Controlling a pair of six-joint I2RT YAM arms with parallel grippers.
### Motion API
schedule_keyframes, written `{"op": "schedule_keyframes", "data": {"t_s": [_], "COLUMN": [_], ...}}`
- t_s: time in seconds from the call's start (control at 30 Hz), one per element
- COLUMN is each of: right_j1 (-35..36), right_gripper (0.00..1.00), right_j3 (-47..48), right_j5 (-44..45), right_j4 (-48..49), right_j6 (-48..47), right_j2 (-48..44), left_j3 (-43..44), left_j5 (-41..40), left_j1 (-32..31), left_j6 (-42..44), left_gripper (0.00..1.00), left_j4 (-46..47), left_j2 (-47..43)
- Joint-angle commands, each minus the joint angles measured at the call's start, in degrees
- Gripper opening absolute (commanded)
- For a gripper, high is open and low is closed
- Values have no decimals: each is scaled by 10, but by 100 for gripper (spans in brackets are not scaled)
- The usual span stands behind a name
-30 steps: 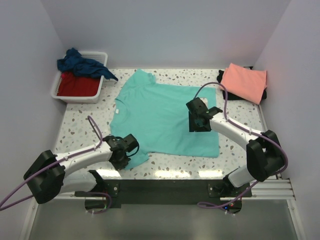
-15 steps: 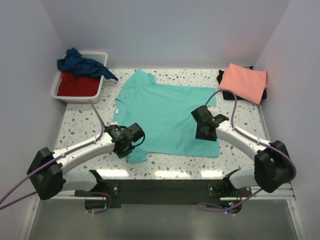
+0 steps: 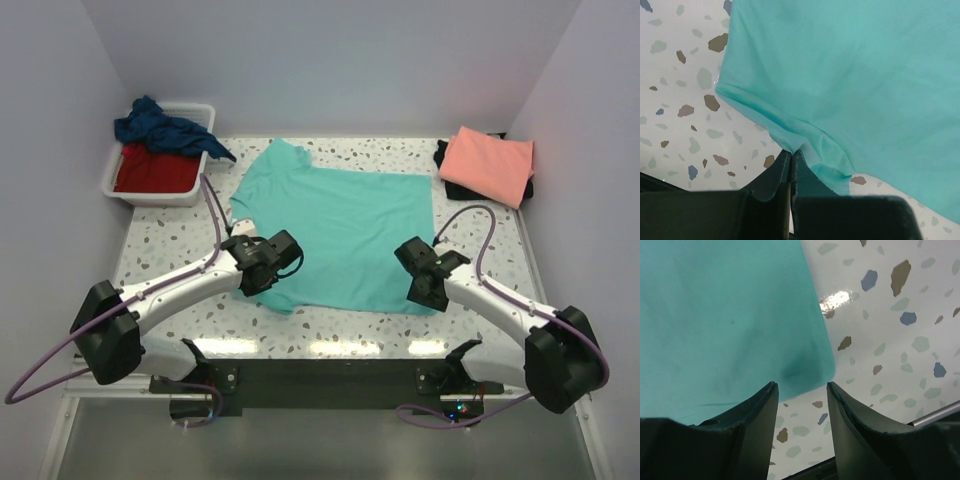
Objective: Fold and stack the t-shirts
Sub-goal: Fold the tshirt
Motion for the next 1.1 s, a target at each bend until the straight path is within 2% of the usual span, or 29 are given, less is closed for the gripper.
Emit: {"op": "schedule_keyframes", "data": {"t_s": [0.0,0.3,0.83,1.07], "right_j1": [3,4,3,4], "right_gripper": [48,47,46,38], "right_j3": [-23,-61,-40,-42], "right_j5": [15,0,39,47], "right_j4": [-29,-11,33,67], "right_j6": [64,82,57,49], "right_j2": [-30,-46,6,35], "left_j3": [25,27,25,25], "left_j5": [-41,-42,-27,-24], "left_j1": [-2,3,26,35], "left_j6": [49,75,95,102], "left_gripper": [0,0,0,0], "left_j4": [29,36,55,57], "left_j2": [5,9,11,14]}}
